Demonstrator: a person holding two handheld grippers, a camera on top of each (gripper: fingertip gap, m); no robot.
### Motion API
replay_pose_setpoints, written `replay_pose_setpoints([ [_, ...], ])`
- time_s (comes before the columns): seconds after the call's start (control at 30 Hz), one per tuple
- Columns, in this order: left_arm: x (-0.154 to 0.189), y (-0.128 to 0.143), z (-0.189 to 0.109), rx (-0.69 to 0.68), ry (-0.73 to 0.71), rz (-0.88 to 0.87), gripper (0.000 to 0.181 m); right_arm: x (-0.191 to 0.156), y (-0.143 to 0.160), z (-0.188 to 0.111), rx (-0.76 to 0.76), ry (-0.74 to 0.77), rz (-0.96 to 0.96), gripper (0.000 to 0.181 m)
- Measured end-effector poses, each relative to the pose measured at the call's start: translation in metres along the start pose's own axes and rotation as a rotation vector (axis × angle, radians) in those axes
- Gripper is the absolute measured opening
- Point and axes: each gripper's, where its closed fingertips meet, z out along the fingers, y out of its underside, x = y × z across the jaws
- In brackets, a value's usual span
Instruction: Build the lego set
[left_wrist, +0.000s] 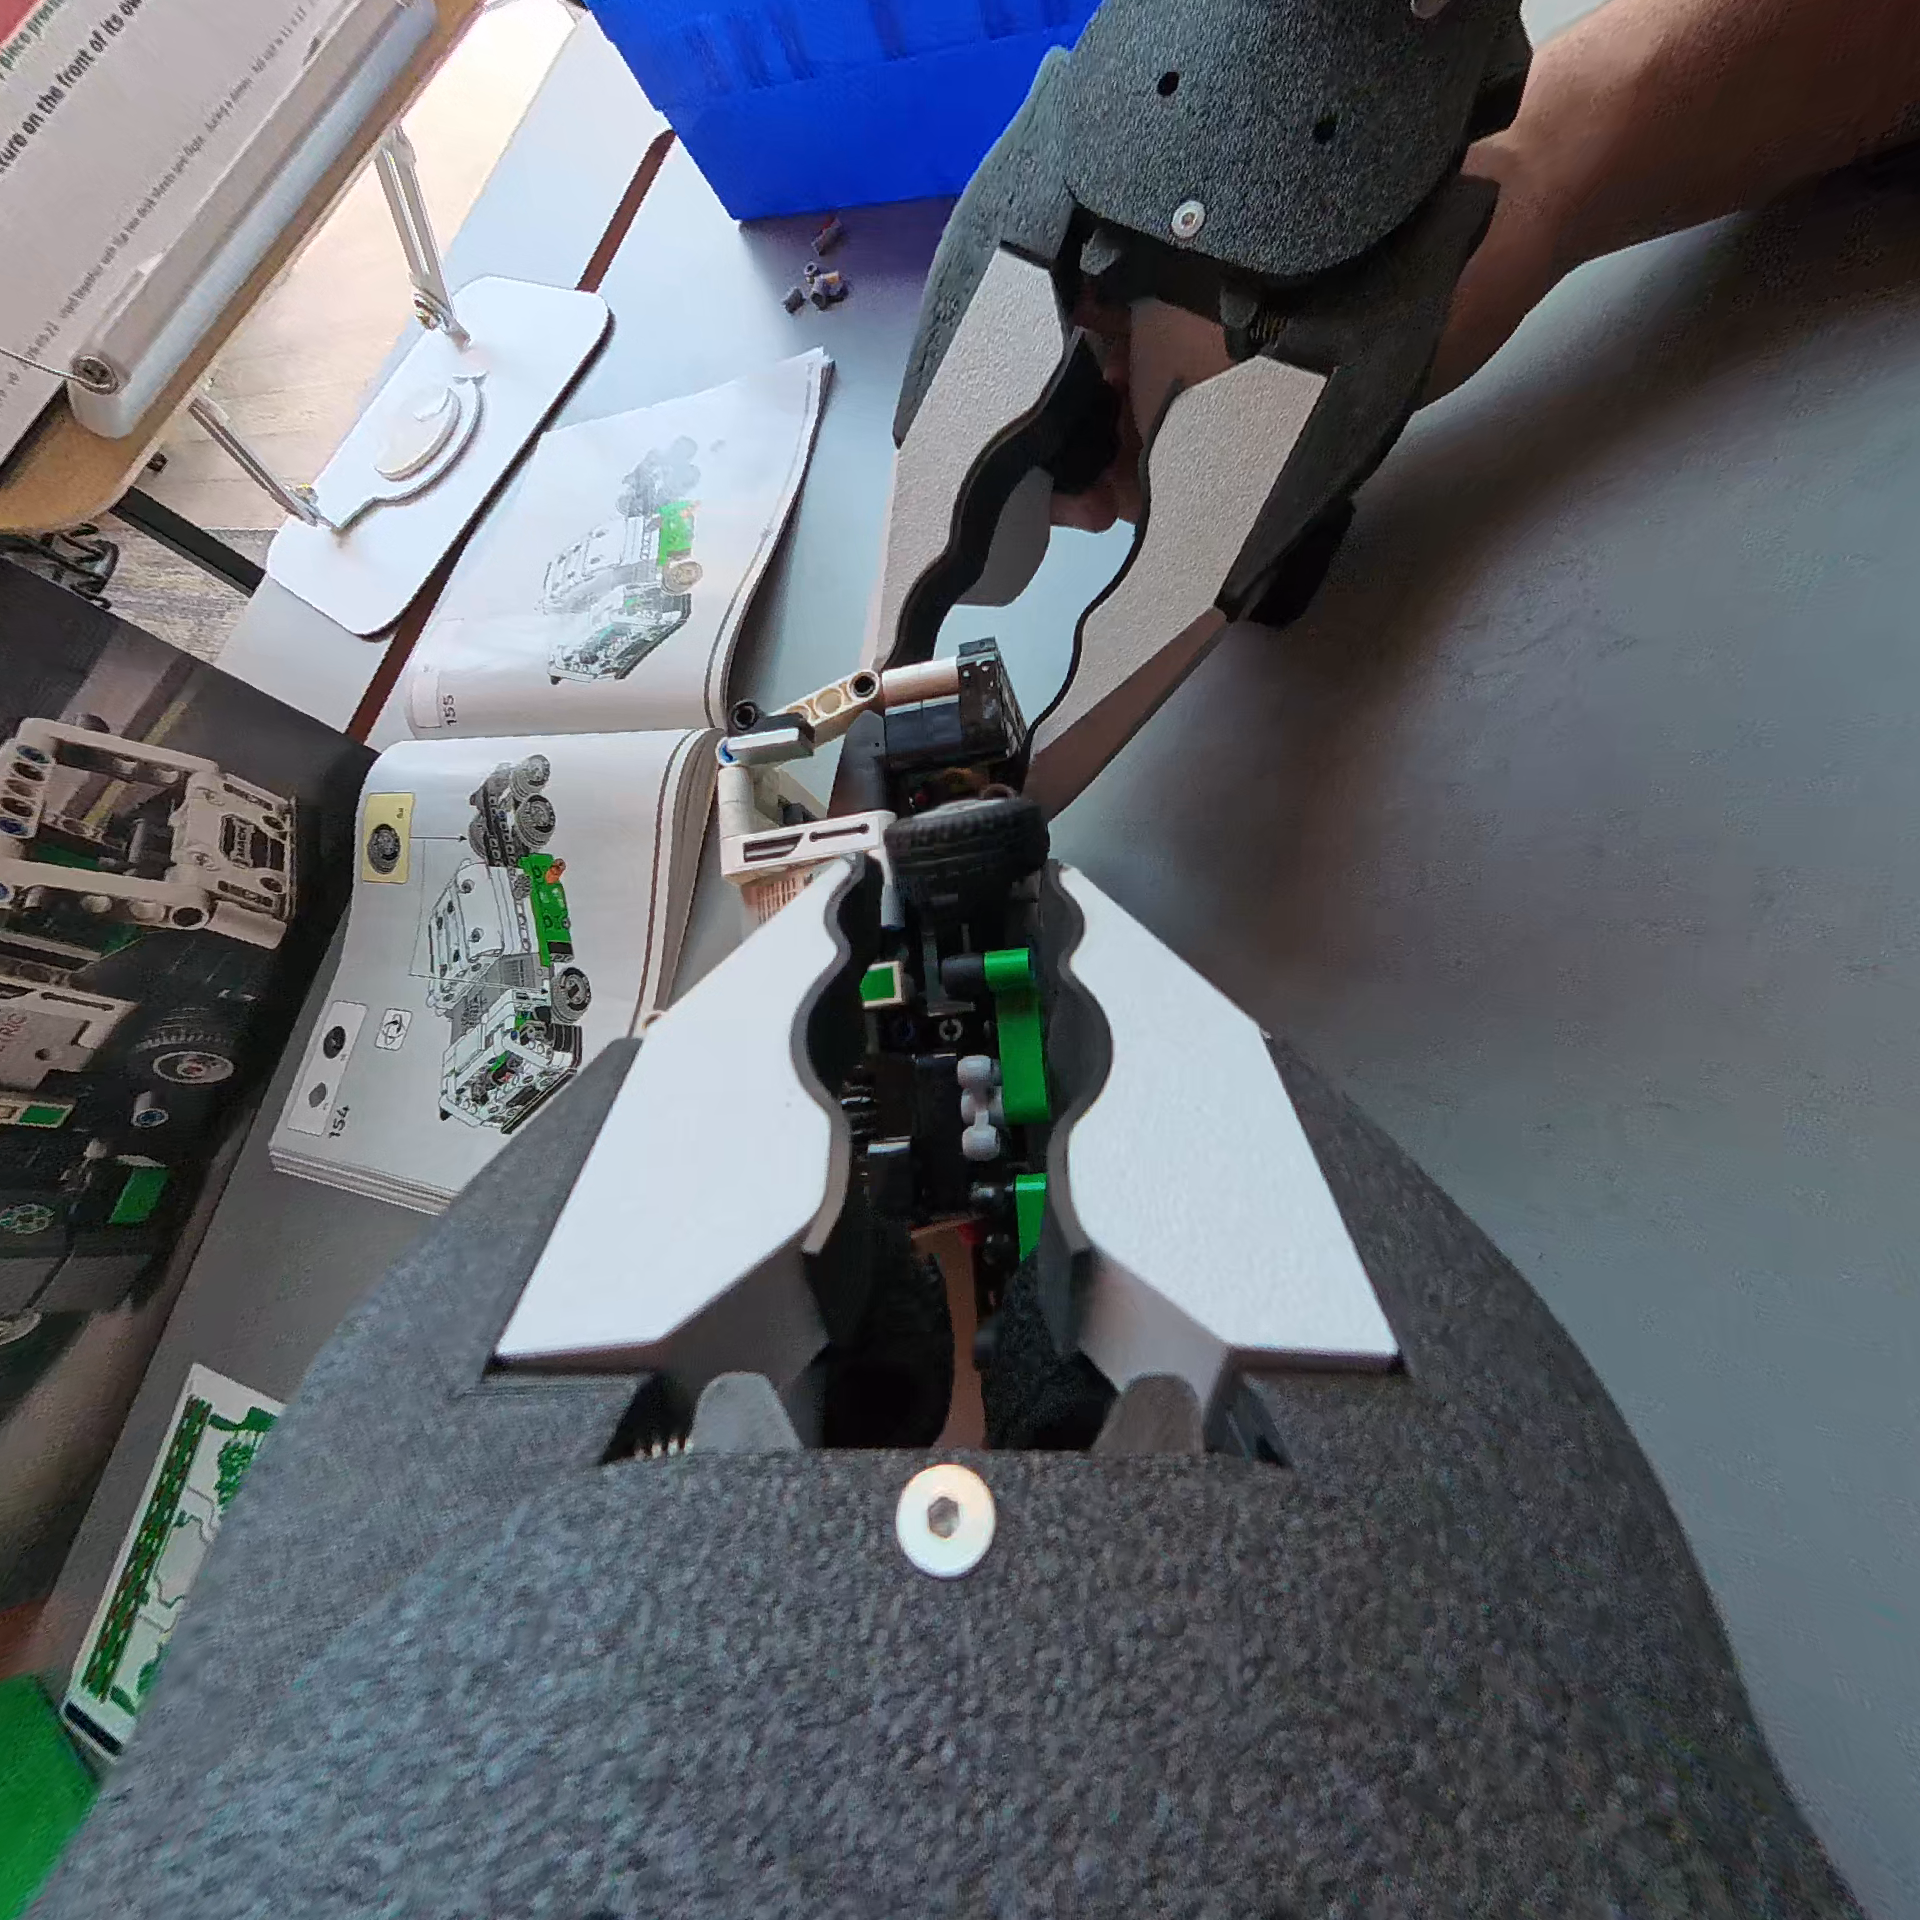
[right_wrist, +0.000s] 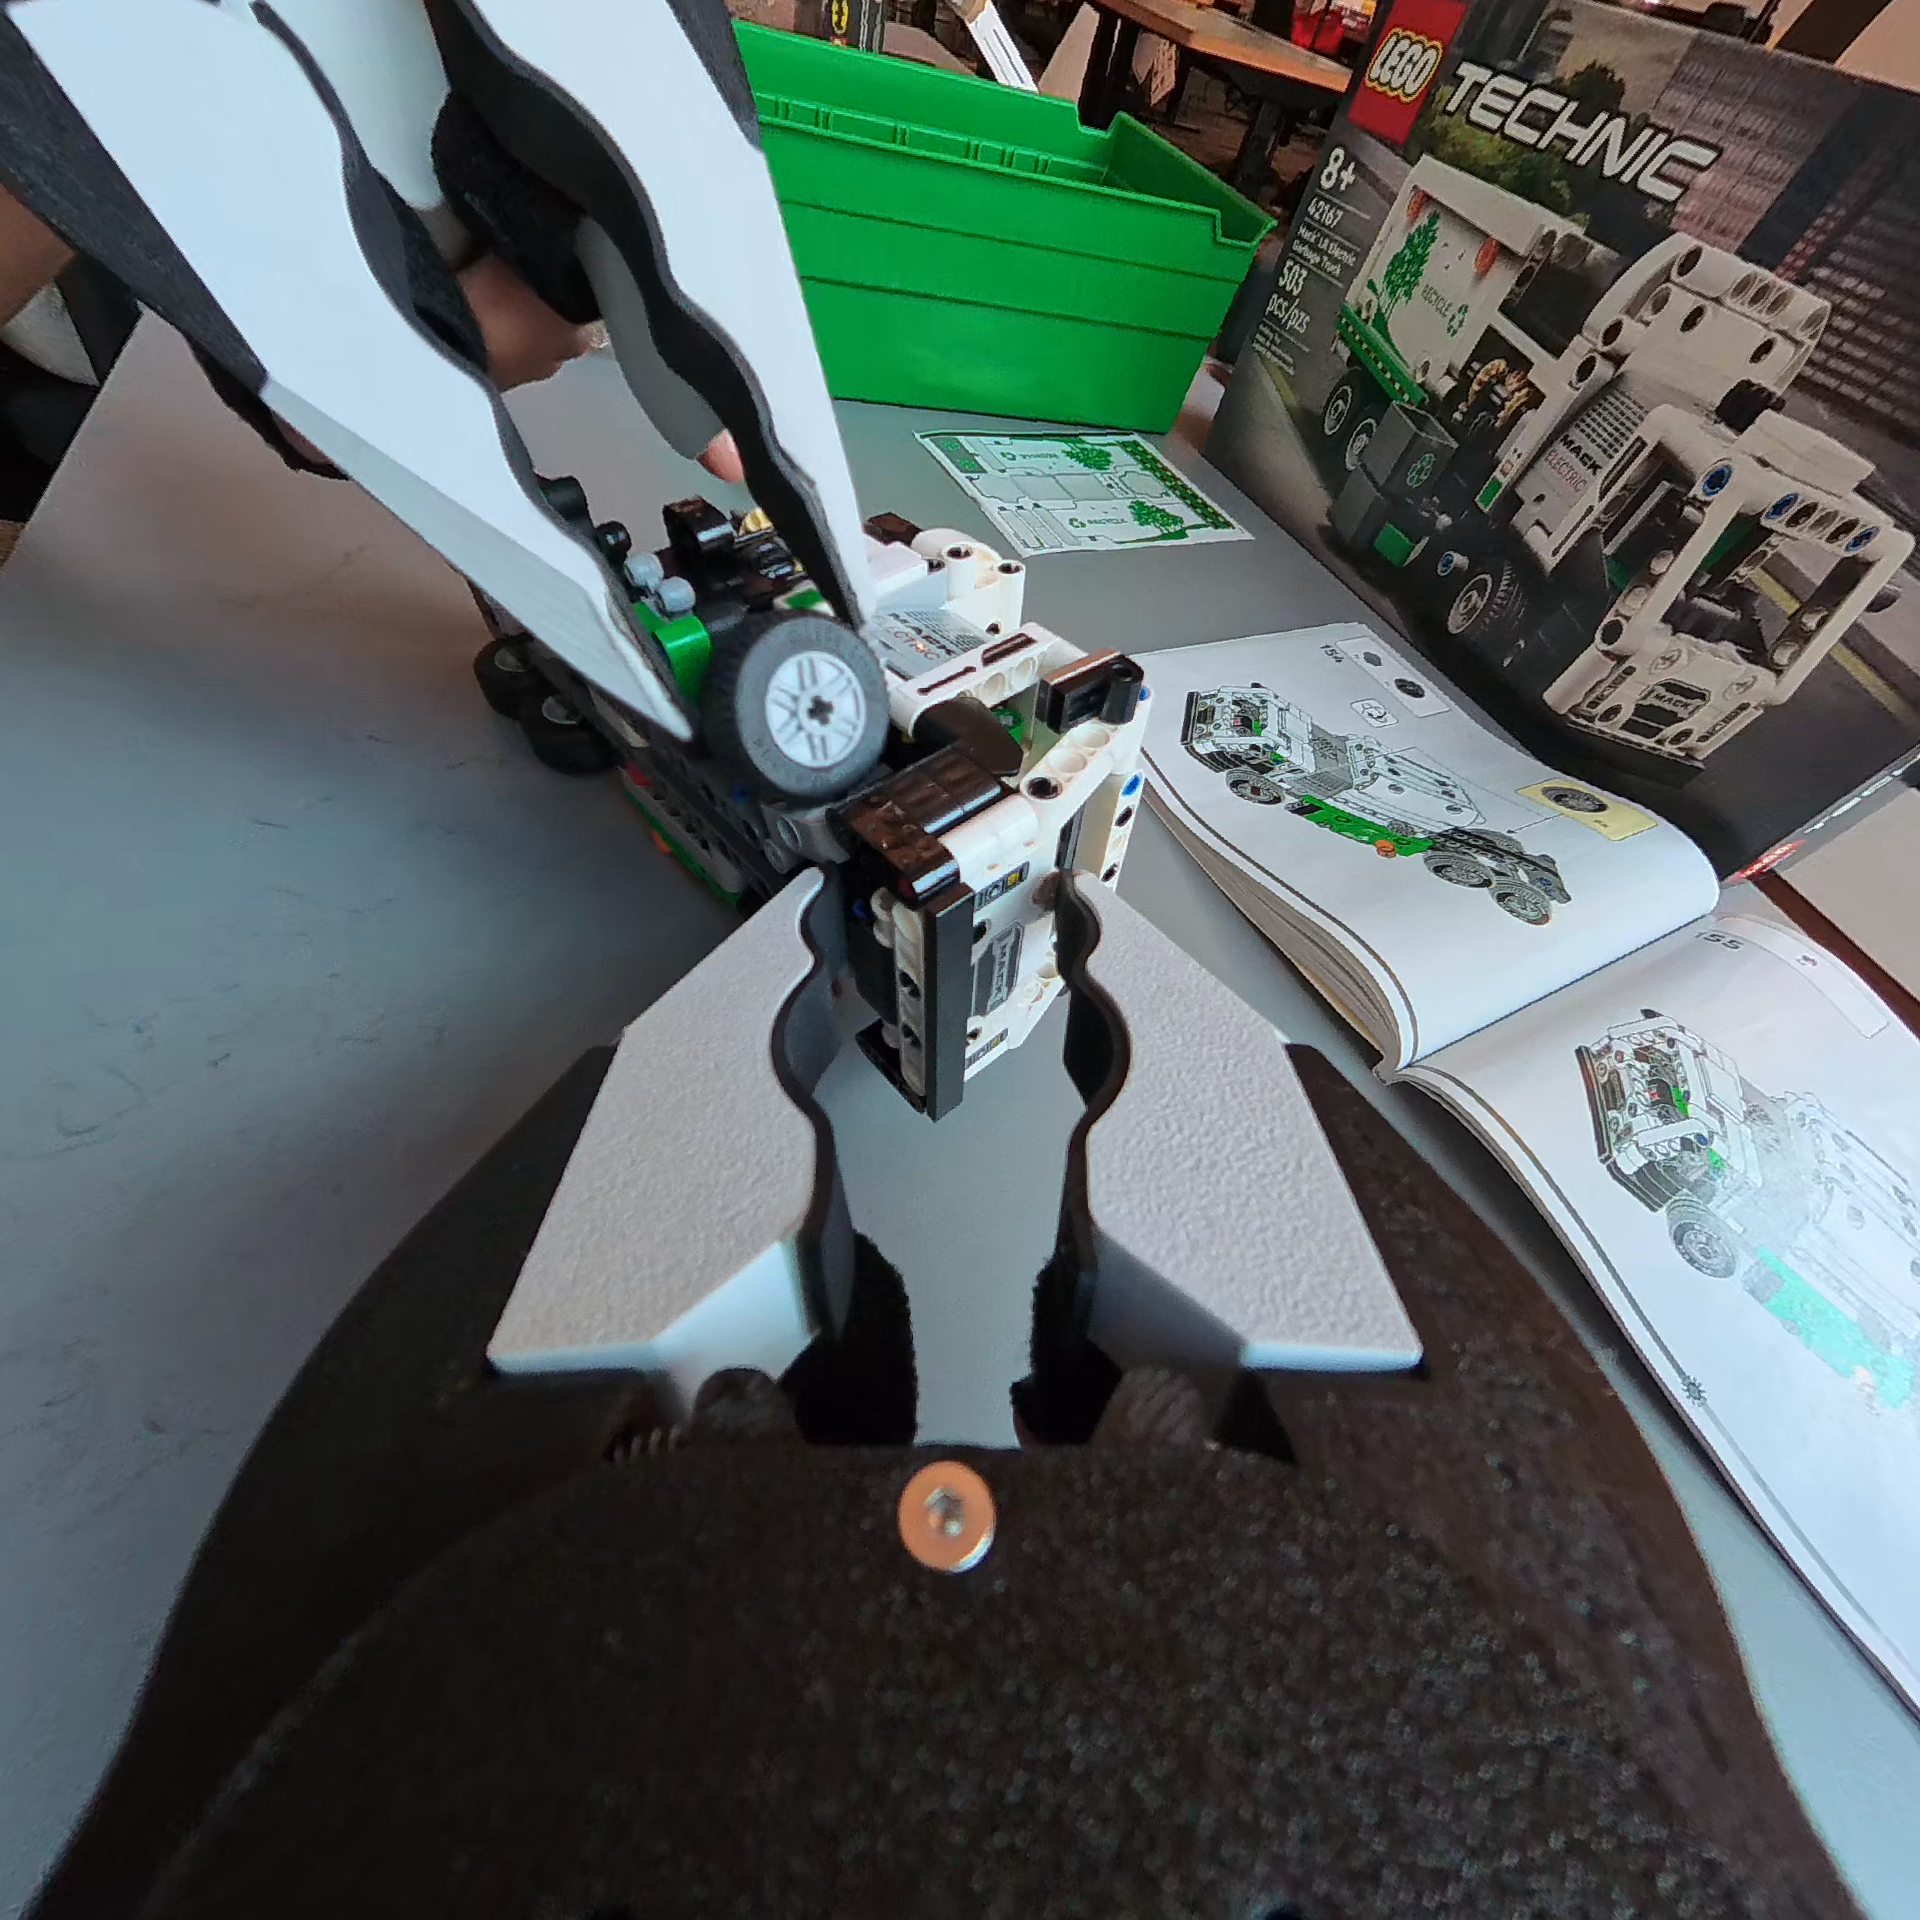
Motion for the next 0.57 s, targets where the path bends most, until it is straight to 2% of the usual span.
replay_pose_setpoints([
  [0.03, 0.000, -0.001, -0.001, 0.003, -0.006, 0.003, 0.029, 0.000, 0.000, 0.000, 0.000, 0.000, 0.000, 0.039],
  [0.3, 0.002, -0.017, -0.006, 0.037, -0.020, -0.019, 0.028, 0.000, 0.000, 0.000, -0.004, 0.001, -0.003, 0.039],
  [0.57, 0.010, -0.007, -0.002, -0.017, -0.022, 0.004, 0.017, -0.001, 0.000, 0.000, -0.007, 0.001, -0.004, 0.039],
])
